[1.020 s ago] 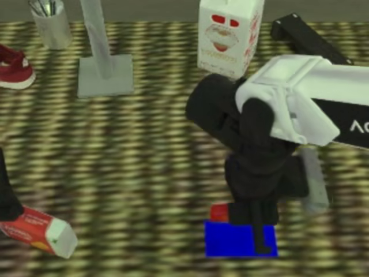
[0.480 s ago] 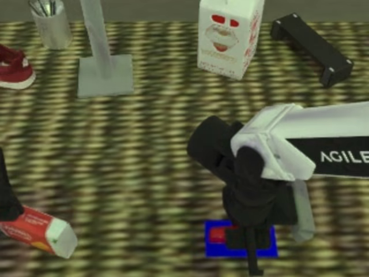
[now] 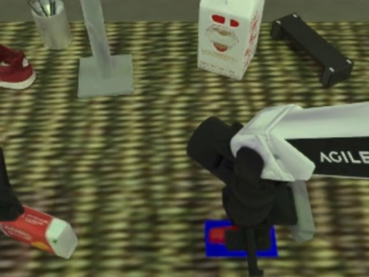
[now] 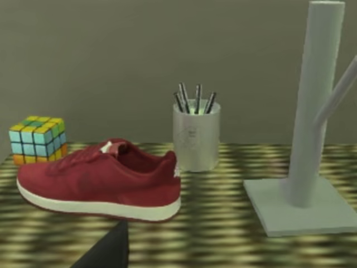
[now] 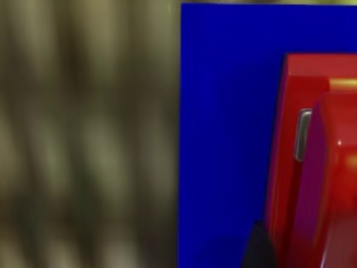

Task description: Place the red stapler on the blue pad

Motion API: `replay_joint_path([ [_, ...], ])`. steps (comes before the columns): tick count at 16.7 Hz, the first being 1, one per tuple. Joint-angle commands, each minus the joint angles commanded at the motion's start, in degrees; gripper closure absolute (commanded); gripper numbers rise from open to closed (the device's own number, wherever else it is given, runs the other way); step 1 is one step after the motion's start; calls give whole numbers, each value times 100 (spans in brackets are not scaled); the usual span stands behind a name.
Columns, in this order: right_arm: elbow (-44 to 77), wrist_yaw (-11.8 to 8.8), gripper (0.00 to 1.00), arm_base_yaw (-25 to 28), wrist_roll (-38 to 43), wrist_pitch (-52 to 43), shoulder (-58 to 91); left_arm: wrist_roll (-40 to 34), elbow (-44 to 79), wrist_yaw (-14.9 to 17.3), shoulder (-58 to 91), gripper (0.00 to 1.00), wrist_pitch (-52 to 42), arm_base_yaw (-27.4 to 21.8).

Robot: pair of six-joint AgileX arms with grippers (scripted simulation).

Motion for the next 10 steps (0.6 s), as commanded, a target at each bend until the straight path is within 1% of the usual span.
replay_joint_path([
  [7,0,0,2,0,0,0,0,0,0,0,0,0,0,0],
  [8,0,0,0,0,0,0,0,0,0,0,0,0,0,0],
  [10,0,0,0,0,0,0,0,0,0,0,0,0,0,0],
])
